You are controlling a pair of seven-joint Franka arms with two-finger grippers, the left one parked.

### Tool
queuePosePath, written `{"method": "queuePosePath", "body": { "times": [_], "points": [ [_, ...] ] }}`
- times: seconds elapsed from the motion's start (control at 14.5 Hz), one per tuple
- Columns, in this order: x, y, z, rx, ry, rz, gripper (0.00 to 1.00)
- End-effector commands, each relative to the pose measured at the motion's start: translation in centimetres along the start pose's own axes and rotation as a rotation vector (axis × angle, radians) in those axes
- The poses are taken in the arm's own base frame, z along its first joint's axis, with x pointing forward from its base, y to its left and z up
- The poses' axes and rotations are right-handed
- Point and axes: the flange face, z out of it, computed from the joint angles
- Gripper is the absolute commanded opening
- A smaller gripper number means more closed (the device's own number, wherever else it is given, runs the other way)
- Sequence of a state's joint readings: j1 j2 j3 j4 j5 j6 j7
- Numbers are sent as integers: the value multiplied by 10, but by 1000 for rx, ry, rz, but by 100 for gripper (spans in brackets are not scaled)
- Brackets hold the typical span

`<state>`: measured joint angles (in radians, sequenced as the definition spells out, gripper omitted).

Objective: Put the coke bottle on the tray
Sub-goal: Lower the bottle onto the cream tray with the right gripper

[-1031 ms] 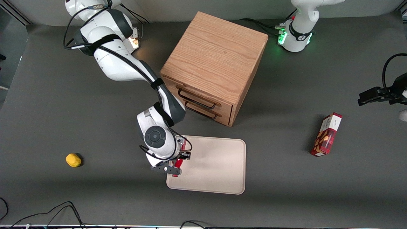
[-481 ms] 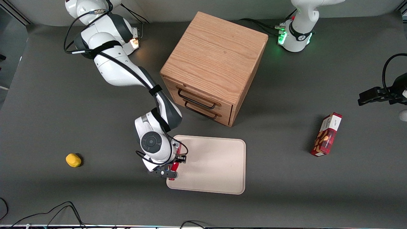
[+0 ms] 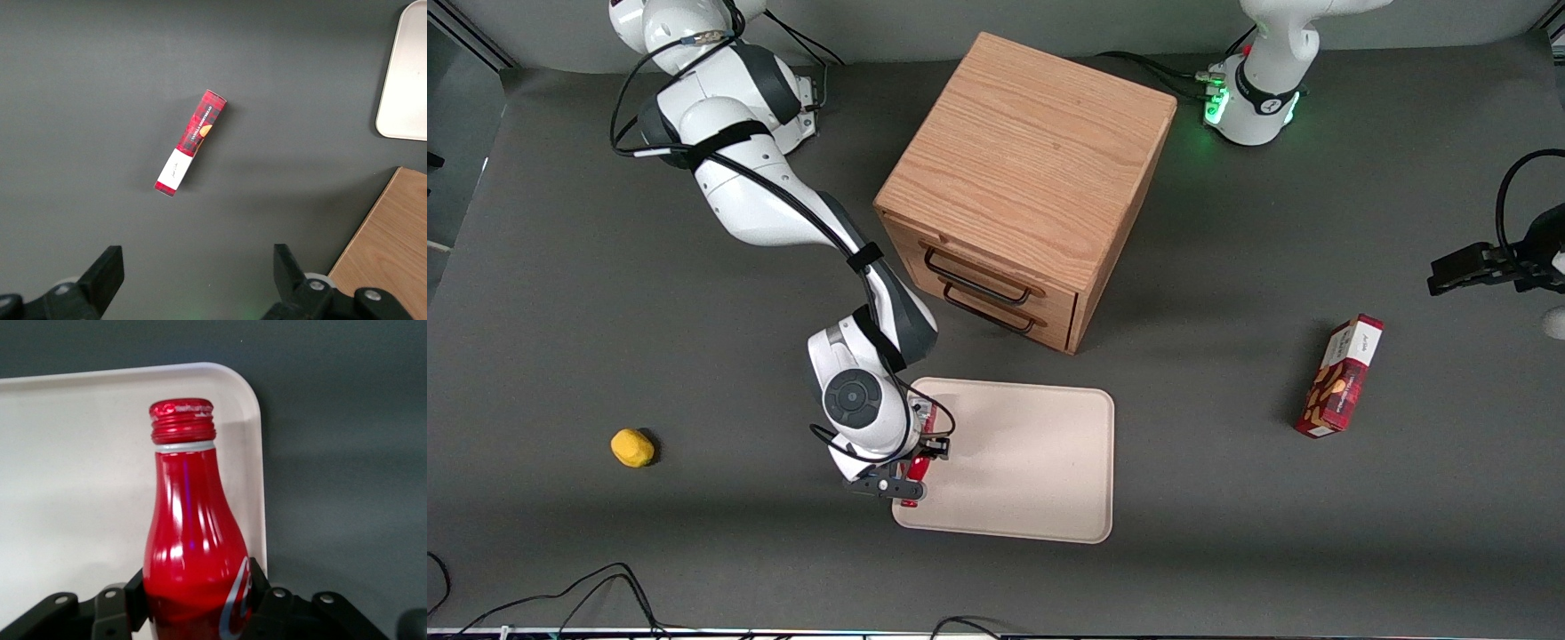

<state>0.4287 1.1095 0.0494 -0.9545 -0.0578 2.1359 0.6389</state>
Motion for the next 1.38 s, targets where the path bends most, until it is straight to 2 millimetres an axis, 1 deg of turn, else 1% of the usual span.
{"method": "queuePosePath", "body": {
  "times": [0.0,0.07,0.62,0.83,0.96,1.1,1.17,1.31],
  "points": [
    [3,-3,-2,8,21,-12,66],
    [5,-1,-3,9,25,-7,100],
    [6,-2,-9,15,30,-4,100],
    [9,-1,-19,20,29,4,100],
    [9,-3,-34,29,28,21,100],
    [7,-1,-36,6,1,42,100],
    [8,-1,-42,5,0,43,100],
    [5,-1,-44,-3,-13,49,100]
  ]
}}
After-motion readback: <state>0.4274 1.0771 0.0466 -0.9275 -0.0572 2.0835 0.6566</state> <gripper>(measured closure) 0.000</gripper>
